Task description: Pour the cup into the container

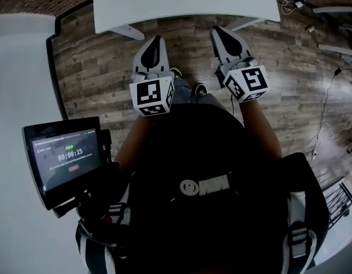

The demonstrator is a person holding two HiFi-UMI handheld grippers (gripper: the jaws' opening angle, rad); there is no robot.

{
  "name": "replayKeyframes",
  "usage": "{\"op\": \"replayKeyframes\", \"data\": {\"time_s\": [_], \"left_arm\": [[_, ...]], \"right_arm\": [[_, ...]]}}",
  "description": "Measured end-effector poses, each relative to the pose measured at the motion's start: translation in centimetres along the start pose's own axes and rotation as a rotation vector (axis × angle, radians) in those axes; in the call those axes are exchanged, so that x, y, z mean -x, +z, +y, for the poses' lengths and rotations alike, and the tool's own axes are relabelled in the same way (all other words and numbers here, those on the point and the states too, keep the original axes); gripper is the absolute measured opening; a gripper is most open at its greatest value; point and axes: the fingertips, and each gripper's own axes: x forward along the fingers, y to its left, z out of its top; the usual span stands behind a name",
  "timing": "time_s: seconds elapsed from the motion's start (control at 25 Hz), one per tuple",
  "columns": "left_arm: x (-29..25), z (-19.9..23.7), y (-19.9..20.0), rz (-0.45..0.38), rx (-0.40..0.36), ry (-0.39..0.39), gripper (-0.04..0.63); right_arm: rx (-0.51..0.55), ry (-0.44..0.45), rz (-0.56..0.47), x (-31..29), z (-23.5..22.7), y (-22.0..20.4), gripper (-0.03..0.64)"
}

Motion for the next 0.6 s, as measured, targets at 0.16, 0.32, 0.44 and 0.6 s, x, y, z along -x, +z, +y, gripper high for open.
{"op": "replayKeyframes", "data": {"time_s": [0.16,0.32,0.44,0.6], "left_arm": [[-1.9,1.0,0.6,0.009,0.018,-0.009,0.0],[-2.8,1.0,1.6,0.0,0.025,-0.023,0.0],[-3.3,1.3,2.1,-0.009,0.028,-0.02,0.0],[-4.7,1.8,2.0,-0.01,0.025,-0.012,0.0]], "right_arm": [[-0.004,-0.006,0.018,-2.0,-0.6,0.5,0.003],[0.0,-0.006,0.032,-2.7,-0.8,0.9,0.003],[-0.002,0.003,0.043,-3.2,-0.9,0.7,0.003],[0.006,0.02,0.049,-4.8,-1.6,0.1,0.003]]}}
